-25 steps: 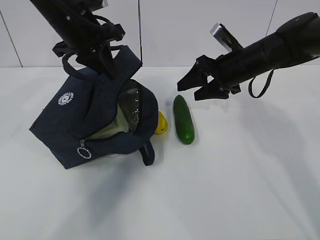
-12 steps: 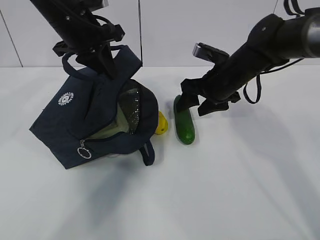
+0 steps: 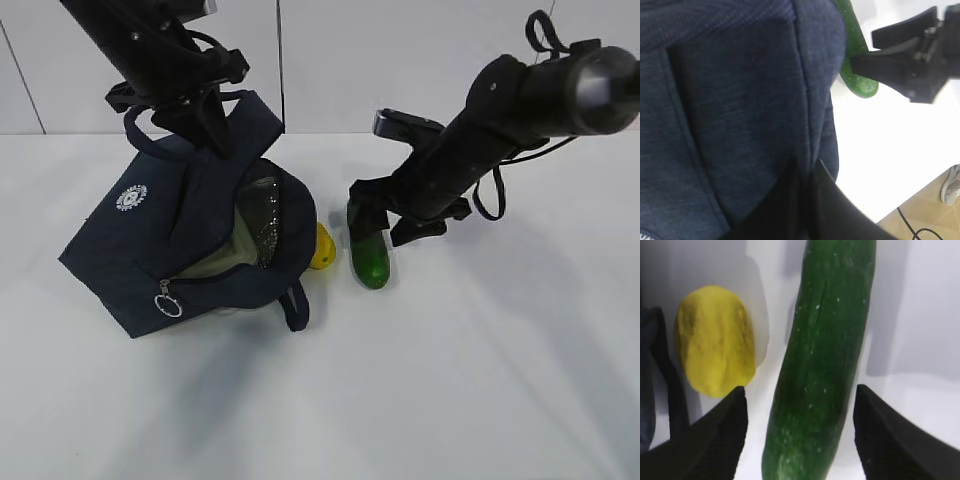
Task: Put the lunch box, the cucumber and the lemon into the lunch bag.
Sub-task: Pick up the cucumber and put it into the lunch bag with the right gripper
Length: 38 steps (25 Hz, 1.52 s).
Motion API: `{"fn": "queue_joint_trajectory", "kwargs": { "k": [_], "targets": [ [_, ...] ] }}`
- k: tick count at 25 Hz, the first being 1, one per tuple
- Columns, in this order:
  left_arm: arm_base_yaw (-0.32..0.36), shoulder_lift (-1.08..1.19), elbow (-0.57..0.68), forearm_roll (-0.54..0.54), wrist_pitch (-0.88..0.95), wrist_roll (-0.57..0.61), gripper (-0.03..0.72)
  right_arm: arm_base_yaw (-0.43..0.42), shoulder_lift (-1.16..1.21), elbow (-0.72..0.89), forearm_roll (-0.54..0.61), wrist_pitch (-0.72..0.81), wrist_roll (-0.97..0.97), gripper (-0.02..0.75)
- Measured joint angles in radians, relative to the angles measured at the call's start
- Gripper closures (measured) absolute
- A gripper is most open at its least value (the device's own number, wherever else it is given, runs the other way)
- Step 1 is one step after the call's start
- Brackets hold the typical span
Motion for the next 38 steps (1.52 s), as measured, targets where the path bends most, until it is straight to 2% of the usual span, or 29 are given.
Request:
{"fn": "queue_joint_trajectory", "kwargs": {
  "k": [8,13,17,27,30,38],
  "targets": [
    [0.0,0.0,0.0,0.0,0.0,0.002,0.694,0.0,0.098,-0.12,0.0,0.074,0.034,0.253],
    [0.0,0.0,0.0,0.0,0.0,0.002,0.694,0.0,0.113,-0.132,-0.002,0.096,0.04,0.403],
    [0.0,0.0,0.0,0.0,0.0,0.002,0.694,0.0,0.113,-0.137,-0.01,0.105,0.04,0.452],
    [0.0,0.0,0.0,0.002,0.0,0.003,0.694,-0.006,0.067,-0.207,-0.036,0.257,0.03,0.459],
    [0.0,0.0,0.0,0.002,0.0,0.003,0.694,-0.006,0.031,-0.21,0.018,0.32,-0.034,0.459],
    [0.007,0.0,0.0,0.006,-0.002,0.004,0.694,-0.008,0.02,-0.212,0.314,0.442,-0.208,0.459]
  ]
}}
